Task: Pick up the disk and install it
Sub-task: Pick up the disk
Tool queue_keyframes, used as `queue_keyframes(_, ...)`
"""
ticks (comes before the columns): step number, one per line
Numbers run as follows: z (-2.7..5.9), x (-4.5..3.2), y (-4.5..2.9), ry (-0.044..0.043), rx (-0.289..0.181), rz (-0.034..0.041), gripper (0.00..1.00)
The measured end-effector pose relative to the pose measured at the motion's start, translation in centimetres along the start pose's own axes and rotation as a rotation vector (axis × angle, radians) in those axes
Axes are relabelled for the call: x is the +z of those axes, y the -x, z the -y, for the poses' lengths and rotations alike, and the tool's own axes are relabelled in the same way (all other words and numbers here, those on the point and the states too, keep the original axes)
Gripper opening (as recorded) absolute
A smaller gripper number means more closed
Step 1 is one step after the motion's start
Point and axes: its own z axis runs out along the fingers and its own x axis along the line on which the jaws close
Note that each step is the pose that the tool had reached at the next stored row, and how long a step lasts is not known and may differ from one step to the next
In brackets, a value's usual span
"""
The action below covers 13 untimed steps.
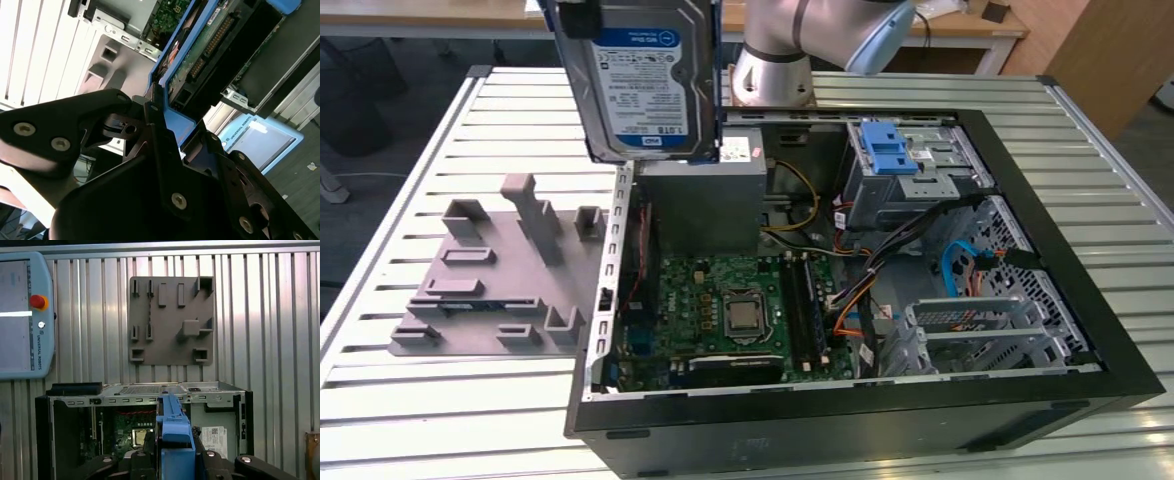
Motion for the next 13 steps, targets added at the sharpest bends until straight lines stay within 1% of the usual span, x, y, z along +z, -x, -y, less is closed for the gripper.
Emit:
queue_keyframes(5,1.37,0.03,-0.35,0.0,0.0,0.0,0.36)
queue_keyframes(9,1.92,0.14,-0.91,0.0,0.0,-0.0001,0.36)
queue_keyframes(10,2.23,0.22,-1.22,-0.0001,0.0,0.0001,0.36)
queue_keyframes(13,3.18,0.27,-1.47,0.0,0.0,-0.0001,0.36)
